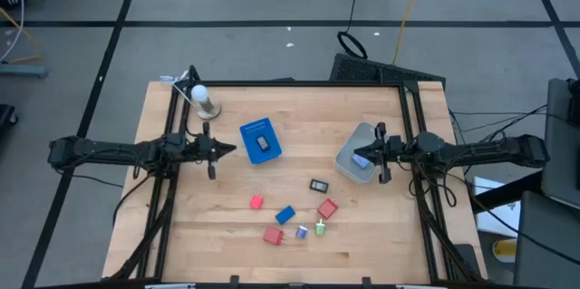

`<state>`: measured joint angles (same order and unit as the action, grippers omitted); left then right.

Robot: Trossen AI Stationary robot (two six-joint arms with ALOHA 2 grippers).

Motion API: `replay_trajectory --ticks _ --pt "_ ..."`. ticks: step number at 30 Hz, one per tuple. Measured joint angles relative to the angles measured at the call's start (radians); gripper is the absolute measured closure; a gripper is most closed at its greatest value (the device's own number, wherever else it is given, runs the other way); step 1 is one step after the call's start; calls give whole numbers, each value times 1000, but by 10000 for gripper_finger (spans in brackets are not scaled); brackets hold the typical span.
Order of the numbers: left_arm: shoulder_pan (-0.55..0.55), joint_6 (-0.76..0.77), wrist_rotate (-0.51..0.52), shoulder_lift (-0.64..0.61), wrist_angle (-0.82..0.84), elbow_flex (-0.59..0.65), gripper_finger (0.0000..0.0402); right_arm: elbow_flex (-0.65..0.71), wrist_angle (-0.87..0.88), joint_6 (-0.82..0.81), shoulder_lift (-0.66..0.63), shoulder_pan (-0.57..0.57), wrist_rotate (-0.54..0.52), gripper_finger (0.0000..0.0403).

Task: Pick & Place Office items
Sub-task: Put the right red charger adapter into the gray bin

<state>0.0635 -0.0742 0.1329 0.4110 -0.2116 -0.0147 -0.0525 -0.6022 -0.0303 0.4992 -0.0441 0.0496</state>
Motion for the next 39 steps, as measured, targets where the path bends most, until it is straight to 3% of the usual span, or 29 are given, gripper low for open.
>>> replay_trajectory --ticks 4,10,14,19,25,31,39 --pt "-1 17 -16 0 -16 0 390 0 0 0 0 0 0 399" --pt "-11 47 -160 -1 -169 -2 389 0 0 0 0 0 0 399" --pt "-13 67 -151 0 -160 -2 399 0 0 0 0 0 -1 399" --pt "-13 138 -150 0 -162 -2 384 0 1 -9 0 0 6 399" --pt "-13 146 -150 0 -130 -2 389 0 -39 -7 0 0 131 399" --pt "-13 150 -149 1 -120 -2 396 -6 -116 -38 11 8 136 399" --pt "-13 182 -83 1 -160 -2 381 -106 -63 16 96 65 135 399"
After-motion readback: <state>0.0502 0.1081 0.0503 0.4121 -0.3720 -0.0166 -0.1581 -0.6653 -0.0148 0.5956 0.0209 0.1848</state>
